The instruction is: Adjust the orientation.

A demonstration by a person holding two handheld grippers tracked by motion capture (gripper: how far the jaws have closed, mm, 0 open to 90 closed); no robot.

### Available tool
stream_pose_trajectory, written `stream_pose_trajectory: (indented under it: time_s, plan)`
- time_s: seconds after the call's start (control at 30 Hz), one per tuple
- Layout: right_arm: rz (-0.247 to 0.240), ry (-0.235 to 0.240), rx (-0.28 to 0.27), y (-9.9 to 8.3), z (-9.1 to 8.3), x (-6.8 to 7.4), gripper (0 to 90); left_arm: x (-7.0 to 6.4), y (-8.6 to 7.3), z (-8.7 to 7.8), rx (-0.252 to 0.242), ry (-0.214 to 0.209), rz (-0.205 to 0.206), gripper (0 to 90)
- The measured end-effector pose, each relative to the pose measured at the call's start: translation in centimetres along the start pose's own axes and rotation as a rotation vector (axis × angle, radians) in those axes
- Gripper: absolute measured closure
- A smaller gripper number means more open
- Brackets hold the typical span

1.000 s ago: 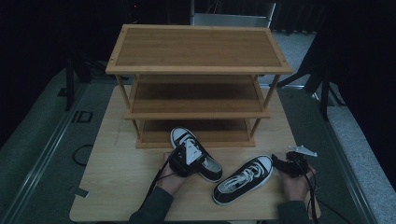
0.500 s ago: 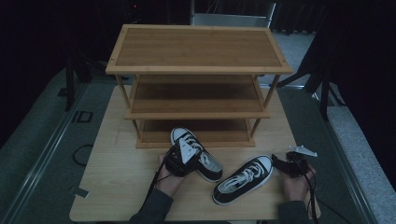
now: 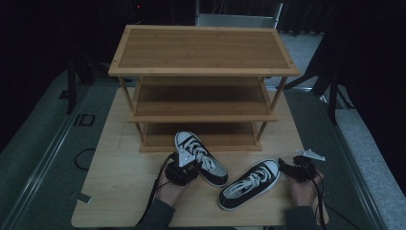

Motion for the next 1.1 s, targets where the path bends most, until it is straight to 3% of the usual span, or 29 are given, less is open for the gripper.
stream_pose_trajectory:
  time_s: [0.1,0.3,0.5,0.6,0.63,0.7,0.87,0.97,1.1]
  plan:
    - [0.0,0.0,0.0,0.0,0.0,0.0,23.8,0.1,0.1,-0.4,0.005,-0.012,-0.004,82.0]
    - [-0.003,0.001,0.0,0.0,0.0,0.0,23.7,0.7,-0.3,-2.0,0.021,-0.01,-0.004,85.3]
    - [-0.004,0.001,0.0,0.0,0.0,0.0,23.8,2.2,-1.0,-4.6,0.023,0.025,-0.01,86.1]
    - [-0.004,0.001,-0.001,0.0,0.0,0.0,23.8,3.5,-1.5,-5.7,0.018,0.03,-0.045,86.1]
    - [-0.004,0.001,0.0,0.0,0.0,0.0,23.8,3.5,-1.5,-5.7,0.018,0.03,-0.045,86.9]
    - [-0.004,0.001,0.0,0.0,0.0,0.0,23.8,3.7,-1.6,-5.8,0.011,0.014,-0.067,79.0]
    - [-0.004,0.001,0.0,0.0,0.0,0.0,23.8,3.3,-1.8,-5.3,0.035,0.006,-0.061,70.6]
    - [-0.004,0.001,0.0,0.0,0.0,0.0,23.8,3.0,-2.0,-4.7,0.057,0.033,-0.049,70.5]
    - [-0.004,0.001,-0.001,0.0,0.0,0.0,23.8,3.6,-2.5,-3.7,0.085,0.038,-0.101,76.7]
Point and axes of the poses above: each handheld gripper's, and its own axes: z roughly forward along the jaws, y roughly out of its top, x roughly to its left, the point moved 4 cm from there along z, roughly forward along the jaws, and after that the axes turned 11 degrees about -z, right-handed, at the moved point
